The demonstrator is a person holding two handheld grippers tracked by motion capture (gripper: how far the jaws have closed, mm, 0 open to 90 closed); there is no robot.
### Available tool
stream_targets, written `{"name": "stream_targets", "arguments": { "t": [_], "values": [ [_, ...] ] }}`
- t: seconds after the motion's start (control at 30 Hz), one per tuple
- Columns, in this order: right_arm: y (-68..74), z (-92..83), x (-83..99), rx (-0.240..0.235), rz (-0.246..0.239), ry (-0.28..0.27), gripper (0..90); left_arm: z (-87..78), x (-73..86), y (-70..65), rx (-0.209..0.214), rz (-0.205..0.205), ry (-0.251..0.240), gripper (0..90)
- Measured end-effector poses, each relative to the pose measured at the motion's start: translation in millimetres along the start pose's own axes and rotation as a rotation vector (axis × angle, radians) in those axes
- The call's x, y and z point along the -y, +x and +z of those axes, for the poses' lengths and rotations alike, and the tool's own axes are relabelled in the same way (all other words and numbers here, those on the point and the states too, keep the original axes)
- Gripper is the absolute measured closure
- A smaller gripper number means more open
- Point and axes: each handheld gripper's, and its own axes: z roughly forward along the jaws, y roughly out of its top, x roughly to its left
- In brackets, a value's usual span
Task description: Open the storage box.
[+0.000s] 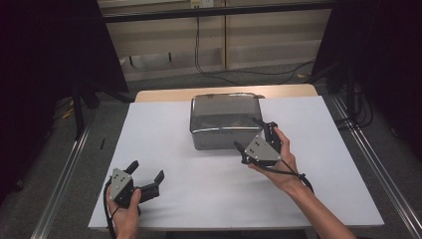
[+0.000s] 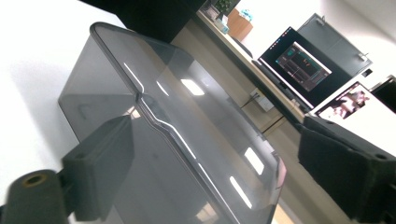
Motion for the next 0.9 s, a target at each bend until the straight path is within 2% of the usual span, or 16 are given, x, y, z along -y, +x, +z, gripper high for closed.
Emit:
{"name": "stream_targets", "arguments": {
  "t": [0.07,0.2,0.33,0.4,0.43,0.5,0.53,0.57,0.6,0.63,0.67,0.77,0.8,0.83,0.87,0.9],
  "values": [
    [0.5,0.2,-0.2,0.001,-0.005,0.001,12.2,0.4,-0.1,0.0,0.003,0.003,0.002,2.7],
    [8.6,0.7,-0.9,0.001,-0.105,0.011,15.3,1.0,0.0,-0.2,0.008,0.003,0.003,2.7],
    [13.5,1.5,-1.1,-0.003,-0.149,0.016,18.9,1.4,-0.1,-0.1,0.008,0.006,0.004,2.7],
    [17.3,3.1,-1.2,0.0,-0.194,0.02,21.4,1.6,-0.1,0.0,0.006,0.009,0.005,2.7],
    [17.3,3.1,-1.2,0.0,-0.194,0.02,21.4,1.9,-0.1,-0.2,0.008,0.008,0.005,2.7],
    [19.0,3.4,-1.9,-0.006,-0.216,0.031,24.2,2.2,-0.1,-0.4,0.012,0.005,0.004,2.7],
    [20.3,3.5,-2.7,-0.003,-0.244,0.035,28.7,2.3,-0.2,-0.4,0.013,0.006,0.004,2.7],
    [20.3,3.5,-2.7,-0.003,-0.244,0.035,28.7,2.6,-0.2,-0.5,0.016,0.006,0.004,2.7],
    [22.2,3.5,-3.4,-0.005,-0.286,0.044,32.6,2.8,-0.1,-0.5,0.017,0.006,0.004,2.7],
    [22.2,3.5,-3.4,-0.005,-0.286,0.044,32.6,3.0,-0.1,-0.6,0.017,0.006,0.006,2.7],
    [25.4,3.4,-4.3,-0.005,-0.327,0.049,35.8,3.0,-0.2,-0.6,0.015,0.008,0.007,2.7],
    [27.9,3.2,-4.8,-0.007,-0.358,0.054,38.8,3.2,-0.2,-1.2,0.017,0.007,0.003,2.7],
    [31.5,4.3,-6.2,-0.006,-0.431,0.088,42.0,3.4,-0.1,-1.1,0.017,0.006,0.004,2.7],
    [31.5,4.3,-6.2,-0.006,-0.431,0.088,42.0,3.6,-0.2,-0.9,0.018,0.006,0.006,2.7],
    [33.6,6.5,-10.0,-0.002,-0.511,0.12,44.0,3.9,-0.2,-0.8,0.017,0.007,0.007,2.6],
    [34.5,9.1,-15.1,0.016,-0.57,0.123,43.7,3.9,-0.4,-0.7,0.017,0.01,0.009,2.7]
  ]
}}
